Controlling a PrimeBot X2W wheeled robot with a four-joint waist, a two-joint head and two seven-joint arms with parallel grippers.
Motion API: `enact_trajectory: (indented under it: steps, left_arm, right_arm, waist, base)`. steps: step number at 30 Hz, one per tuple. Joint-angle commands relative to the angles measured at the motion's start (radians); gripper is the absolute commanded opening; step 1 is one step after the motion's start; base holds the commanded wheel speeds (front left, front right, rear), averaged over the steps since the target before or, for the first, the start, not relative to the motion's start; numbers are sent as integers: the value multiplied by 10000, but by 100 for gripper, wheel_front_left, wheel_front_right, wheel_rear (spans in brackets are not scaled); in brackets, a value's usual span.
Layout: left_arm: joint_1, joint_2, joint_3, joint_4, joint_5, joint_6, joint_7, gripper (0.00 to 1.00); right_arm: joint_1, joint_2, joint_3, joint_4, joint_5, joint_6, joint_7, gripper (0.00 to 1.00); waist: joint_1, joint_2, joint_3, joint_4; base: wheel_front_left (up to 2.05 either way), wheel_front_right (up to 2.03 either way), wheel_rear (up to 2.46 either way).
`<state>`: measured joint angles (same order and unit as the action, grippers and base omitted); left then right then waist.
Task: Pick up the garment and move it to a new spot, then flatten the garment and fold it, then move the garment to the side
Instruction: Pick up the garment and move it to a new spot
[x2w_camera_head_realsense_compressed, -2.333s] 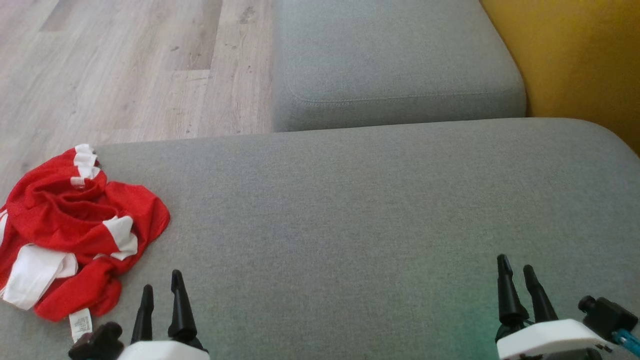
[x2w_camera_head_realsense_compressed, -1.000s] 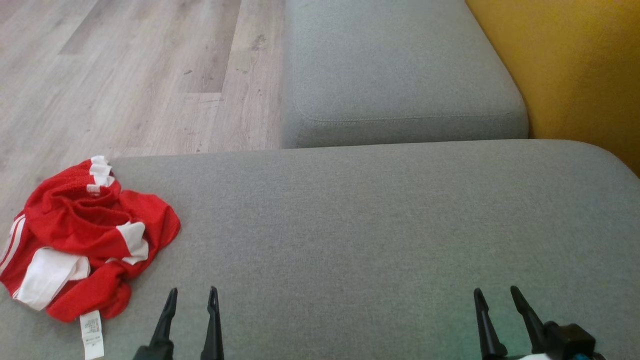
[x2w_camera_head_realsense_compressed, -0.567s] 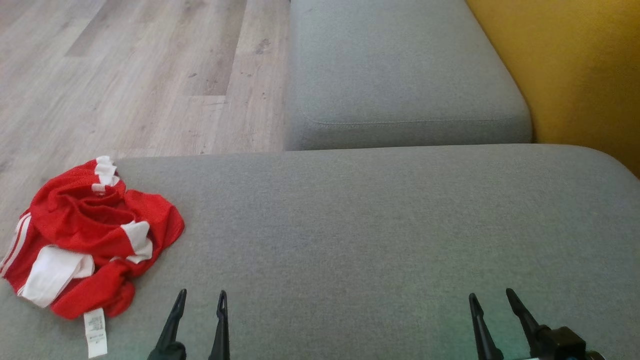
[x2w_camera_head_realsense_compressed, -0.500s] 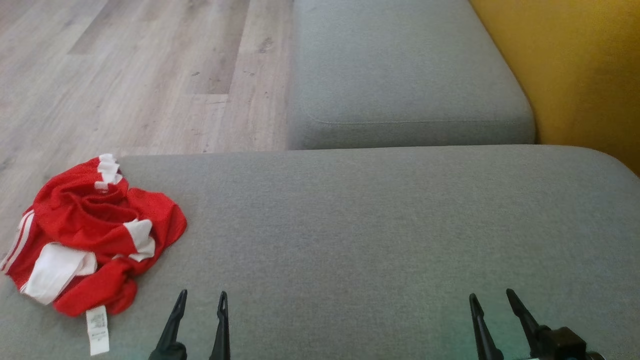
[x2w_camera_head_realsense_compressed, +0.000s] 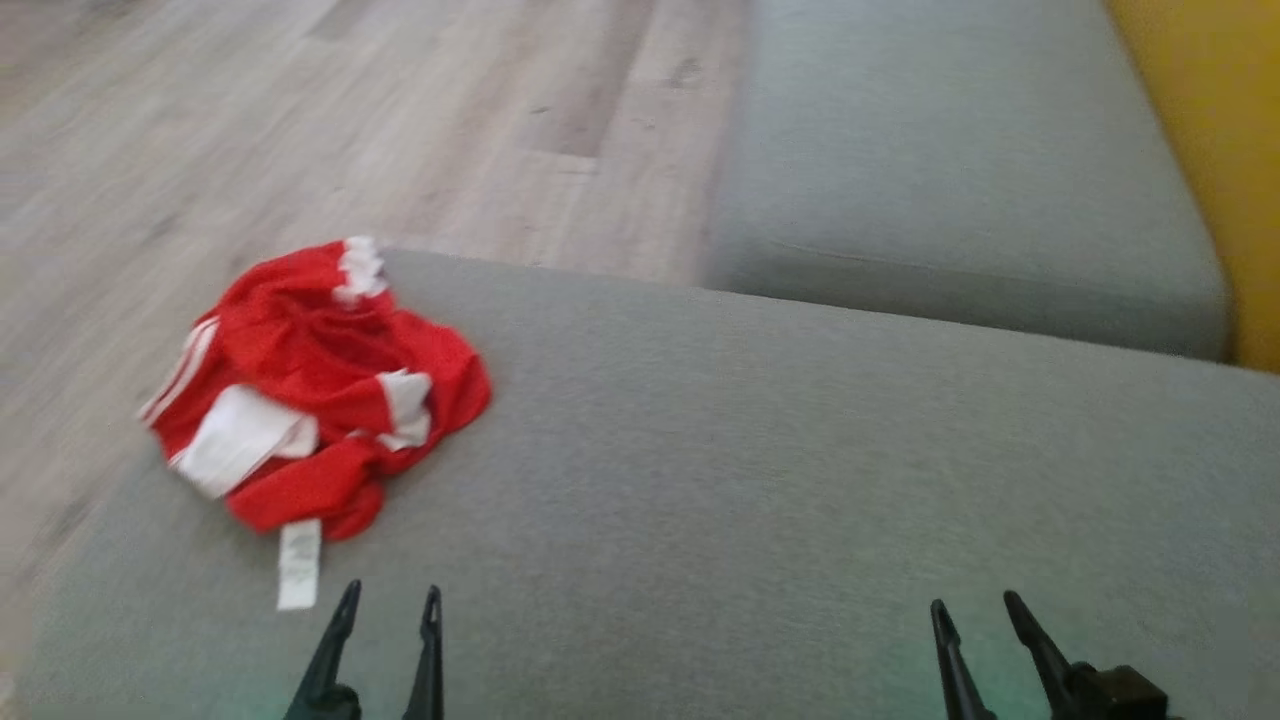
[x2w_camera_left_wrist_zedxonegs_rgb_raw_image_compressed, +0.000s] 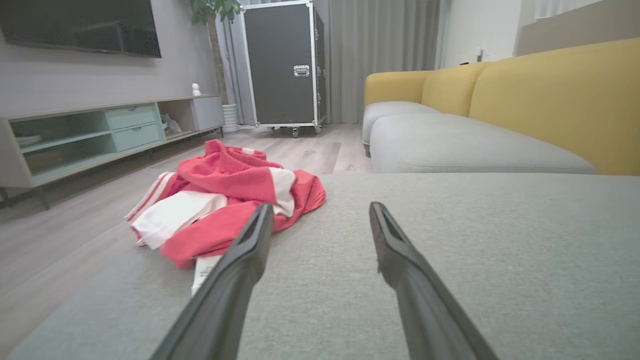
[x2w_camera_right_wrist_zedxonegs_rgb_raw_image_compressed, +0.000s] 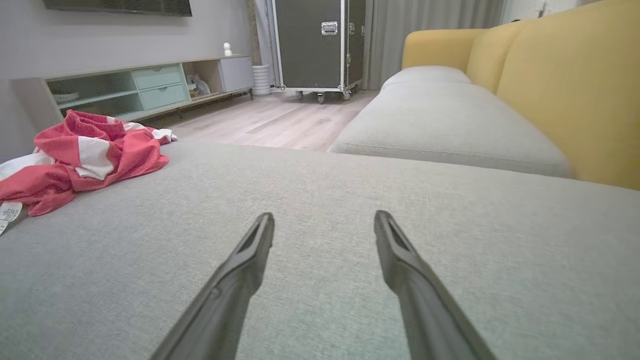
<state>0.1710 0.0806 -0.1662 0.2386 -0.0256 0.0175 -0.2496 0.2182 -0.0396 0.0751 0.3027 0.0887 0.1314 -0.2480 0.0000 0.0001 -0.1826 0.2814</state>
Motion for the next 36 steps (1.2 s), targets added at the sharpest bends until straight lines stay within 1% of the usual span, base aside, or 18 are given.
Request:
enact_trajectory:
  steps: [1,5,11,17,19,21,24,26,28,29,32,36]
  left_arm:
    - [-587,26,358,-379,33,37,-122,100]
    - [-608,17,682,-633,-78,267,-122,100]
    - [-565,-26,1185,-981,-162,611,-122,100]
    - [-748,87,1582,-1359,-11,911,-122,100]
    - [-1020,229,1753,-1473,20,970,-122,100]
    - [-1408,454,1835,-1539,54,884,-122,100]
    - [-2267,859,1803,-1453,76,522,-122,100]
    - [-2929,1123,1812,-1366,98,348,-122,100]
    - [-3726,1295,1805,-1230,84,211,-122,100]
    - [-3726,1295,1805,-1230,84,211,-122,100]
    - [-5077,1399,1732,-674,-20,0,-122,100]
    - [-7112,1377,1580,736,-275,-350,18,100]
  right_arm:
    - [-546,-106,307,-334,46,-7,-137,100]
    - [-971,-106,551,-276,-40,-7,-137,100]
    - [-1496,-106,747,-92,-279,-7,-137,100]
    - [-1554,-106,624,-45,-559,-7,-138,100]
    - [-1474,-106,519,-59,-666,-7,-138,100]
    - [-1355,-106,389,-91,-780,-7,-138,100]
    - [-1138,-106,158,-195,-978,-7,-138,100]
    - [-1135,-117,118,-284,-1187,-7,-138,100]
    - [-1309,-270,93,-393,-1366,-7,-138,100]
    - [-1309,-270,93,-393,-1366,-7,-138,100]
    - [-1627,-609,84,-530,-1517,-7,-138,100]
    - [-2058,-1149,88,-688,-1641,-7,-138,100]
  waist:
    - [0,-1,186,671]
    - [0,-1,567,1138]
    - [0,-1,983,1564]
    - [0,-1,1308,1877]
    - [0,-1,1421,1976]
    - [0,-1,1531,2067]
    - [0,-1,1696,2192]
    - [0,-1,2031,2039]
    - [0,-1,2500,1832]
    - [0,-1,2500,1832]
    - [0,-1,3149,1554]
    - [0,-1,3991,1218]
  base:
    - [0,0,0]
    - [0,0,0]
    - [0,0,0]
    - [0,0,0]
    - [0,0,0]
    - [0,0,0]
    - [0,0,0]
    - [0,0,0]
    - [0,0,0]
    - [0,0,0]
    - [0,0,0]
    - [0,0,0]
